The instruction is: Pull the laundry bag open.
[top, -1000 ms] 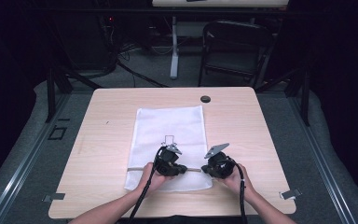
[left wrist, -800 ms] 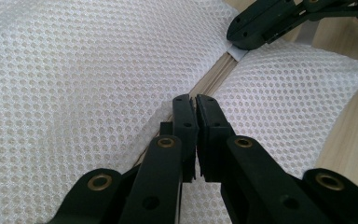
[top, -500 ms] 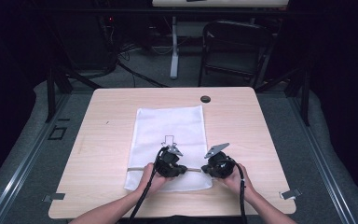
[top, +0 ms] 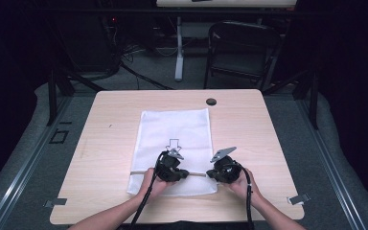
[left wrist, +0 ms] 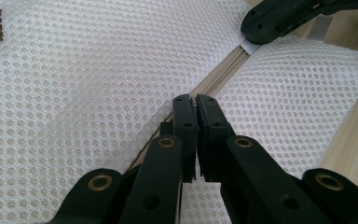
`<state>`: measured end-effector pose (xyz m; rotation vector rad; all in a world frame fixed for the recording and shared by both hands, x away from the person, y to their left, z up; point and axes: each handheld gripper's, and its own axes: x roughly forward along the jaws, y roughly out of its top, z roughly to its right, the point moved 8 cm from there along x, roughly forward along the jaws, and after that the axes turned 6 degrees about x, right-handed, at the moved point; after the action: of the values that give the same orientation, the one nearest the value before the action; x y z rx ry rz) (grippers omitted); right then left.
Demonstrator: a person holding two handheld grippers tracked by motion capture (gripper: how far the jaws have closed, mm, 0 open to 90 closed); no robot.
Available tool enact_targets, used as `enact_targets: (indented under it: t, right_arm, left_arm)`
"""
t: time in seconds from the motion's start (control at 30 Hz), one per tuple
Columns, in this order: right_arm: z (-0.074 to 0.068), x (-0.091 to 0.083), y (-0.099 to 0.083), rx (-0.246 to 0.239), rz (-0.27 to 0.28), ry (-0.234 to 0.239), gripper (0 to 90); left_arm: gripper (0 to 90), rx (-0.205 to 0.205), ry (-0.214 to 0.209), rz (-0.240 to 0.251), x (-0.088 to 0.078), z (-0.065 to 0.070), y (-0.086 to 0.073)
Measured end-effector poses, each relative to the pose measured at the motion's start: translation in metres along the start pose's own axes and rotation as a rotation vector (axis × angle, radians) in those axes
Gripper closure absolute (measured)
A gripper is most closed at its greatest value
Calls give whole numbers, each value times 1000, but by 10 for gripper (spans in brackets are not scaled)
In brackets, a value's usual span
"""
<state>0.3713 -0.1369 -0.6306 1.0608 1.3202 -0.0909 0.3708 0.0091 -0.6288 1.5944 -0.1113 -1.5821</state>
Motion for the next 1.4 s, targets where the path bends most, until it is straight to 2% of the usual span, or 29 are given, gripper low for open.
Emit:
enact_targets:
  t: [0.1, 0.13, 0.17, 0.2, 0.33, 0.47, 0.5, 0.53, 0.67, 0.93, 1.07, 1.1, 1.23, 1.33, 1.4]
  right_arm:
    - [0, 0, 0, -1, -1, 1, 900]
    - [-1, 0, 0, 6, 4, 7, 900]
    - [1, 0, 0, -2, -4, 0, 900]
    - [0, 0, 0, 4, 3, 1, 900]
    - [0, 0, -1, -1, 0, -2, 900]
    - [0, -1, -1, -6, -4, -2, 900]
    - [1, -1, -1, -12, -7, -4, 900]
    - [0, 0, 0, -3, 2, 0, 900]
    - [1, 0, 0, -13, -8, -4, 900]
    - [1, -1, 0, 0, -8, 0, 900]
    - [1, -1, 0, 6, -5, 2, 900]
    - [2, -1, 0, 6, -4, 6, 900]
    - [2, -1, 0, 4, -5, 3, 900]
    - [3, -1, 0, 5, -8, 3, 900]
    - [3, -1, 0, 4, -9, 2, 900]
  left_arm:
    - [886, 0, 6, -16, -2, -2, -3]
    - [886, -21, -12, -11, -4, -4, -4]
    - [886, -38, -6, -7, -5, -6, -5]
    - [885, -39, -20, -4, -6, -5, -6]
    - [885, -33, 17, -16, -15, -11, -11]
    - [885, -90, 47, -8, -29, -28, -25]
    - [885, -106, 44, 3, -32, -31, -27]
    - [885, -122, 51, 4, -37, -35, -31]
    - [884, -121, 56, 4, -47, -39, -38]
    - [884, -125, 56, -4, -50, -41, -41]
    - [884, -123, 84, -2, -56, -46, -46]
    - [884, -136, 79, -4, -58, -47, -48]
    - [883, -155, 108, -2, -68, -55, -56]
    - [884, -145, 127, -11, -73, -57, -59]
    - [883, -149, 123, -8, -74, -59, -61]
